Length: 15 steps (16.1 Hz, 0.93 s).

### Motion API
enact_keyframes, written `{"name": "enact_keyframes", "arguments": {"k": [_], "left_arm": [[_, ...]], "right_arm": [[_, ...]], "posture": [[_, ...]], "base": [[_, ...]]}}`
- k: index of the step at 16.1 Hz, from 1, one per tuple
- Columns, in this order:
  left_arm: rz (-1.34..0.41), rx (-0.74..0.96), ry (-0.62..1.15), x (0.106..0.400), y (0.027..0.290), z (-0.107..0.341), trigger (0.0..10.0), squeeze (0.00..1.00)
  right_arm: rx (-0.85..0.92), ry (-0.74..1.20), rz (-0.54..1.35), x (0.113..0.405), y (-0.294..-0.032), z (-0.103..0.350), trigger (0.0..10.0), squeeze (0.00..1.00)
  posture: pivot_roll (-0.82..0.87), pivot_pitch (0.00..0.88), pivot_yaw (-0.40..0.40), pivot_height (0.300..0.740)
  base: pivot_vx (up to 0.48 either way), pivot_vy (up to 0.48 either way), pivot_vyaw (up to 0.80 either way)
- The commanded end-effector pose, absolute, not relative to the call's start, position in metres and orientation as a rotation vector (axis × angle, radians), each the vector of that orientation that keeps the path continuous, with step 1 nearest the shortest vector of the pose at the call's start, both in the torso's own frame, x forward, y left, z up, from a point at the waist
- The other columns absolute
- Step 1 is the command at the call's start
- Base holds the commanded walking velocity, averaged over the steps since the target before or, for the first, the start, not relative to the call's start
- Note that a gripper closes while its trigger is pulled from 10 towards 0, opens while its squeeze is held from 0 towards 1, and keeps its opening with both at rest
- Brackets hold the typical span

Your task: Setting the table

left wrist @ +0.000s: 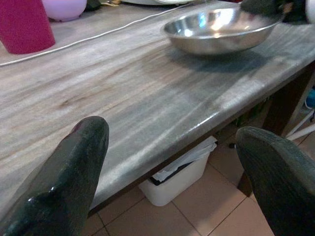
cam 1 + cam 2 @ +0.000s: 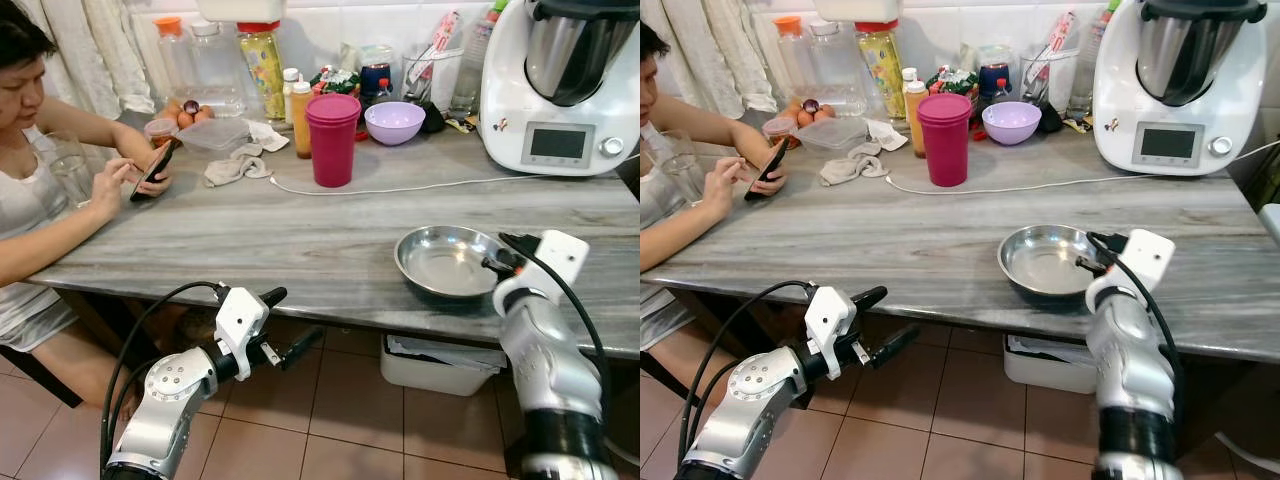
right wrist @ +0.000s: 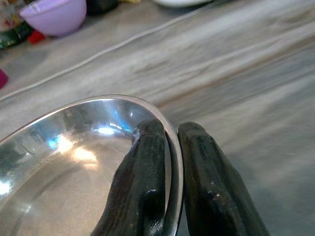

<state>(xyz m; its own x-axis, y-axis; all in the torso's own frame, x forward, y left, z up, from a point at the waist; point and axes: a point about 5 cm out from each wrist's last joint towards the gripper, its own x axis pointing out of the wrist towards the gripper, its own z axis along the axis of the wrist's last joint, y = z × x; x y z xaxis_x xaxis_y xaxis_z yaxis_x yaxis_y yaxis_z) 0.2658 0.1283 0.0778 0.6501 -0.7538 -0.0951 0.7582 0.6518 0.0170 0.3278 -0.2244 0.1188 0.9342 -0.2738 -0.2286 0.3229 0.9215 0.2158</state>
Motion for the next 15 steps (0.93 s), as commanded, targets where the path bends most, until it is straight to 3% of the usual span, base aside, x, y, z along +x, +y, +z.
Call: {"name": "enact_keyframes", "arguments": {"k": [1, 6, 7, 8, 11, 15], "left_arm": [[-0.869, 0.058, 0.079, 0.268, 0.127, 0.081, 10.0, 0.00], [-0.887, 0.041, 0.072, 0.269, 0.121, 0.083, 10.0, 0.00], [-0.878, 0.031, 0.065, 0.273, 0.120, 0.088, 10.0, 0.00], [-0.877, 0.030, 0.063, 0.273, 0.120, 0.089, 10.0, 0.00], [-0.870, 0.017, 0.051, 0.272, 0.117, 0.091, 10.0, 0.00], [-0.853, 0.010, 0.046, 0.273, 0.117, 0.091, 10.0, 0.00]], "right_arm": [[0.283, 0.207, -0.295, 0.336, -0.222, 0.117, 10.0, 0.00], [0.295, 0.266, -0.239, 0.350, -0.206, 0.105, 10.0, 0.00], [0.289, 0.282, -0.224, 0.350, -0.201, 0.102, 10.0, 0.94], [0.290, 0.288, -0.220, 0.351, -0.199, 0.100, 10.0, 1.00], [0.255, 0.280, -0.209, 0.350, -0.197, 0.097, 10.0, 1.00], [0.171, 0.136, -0.177, 0.354, -0.200, 0.127, 10.0, 1.00]], "posture": [[-0.30, 0.000, 0.079, 0.740], [-0.28, 0.000, 0.067, 0.740], [-0.28, 0.000, 0.064, 0.740], [-0.27, 0.000, 0.062, 0.740], [-0.27, 0.000, 0.061, 0.740], [-0.29, 0.000, 0.063, 0.740]], "base": [[0.000, 0.000, 0.00], [0.000, 0.000, 0.00], [0.000, 0.000, 0.00], [0.000, 0.000, 0.00], [0.000, 0.000, 0.00], [0.000, 0.000, 0.00]]}}
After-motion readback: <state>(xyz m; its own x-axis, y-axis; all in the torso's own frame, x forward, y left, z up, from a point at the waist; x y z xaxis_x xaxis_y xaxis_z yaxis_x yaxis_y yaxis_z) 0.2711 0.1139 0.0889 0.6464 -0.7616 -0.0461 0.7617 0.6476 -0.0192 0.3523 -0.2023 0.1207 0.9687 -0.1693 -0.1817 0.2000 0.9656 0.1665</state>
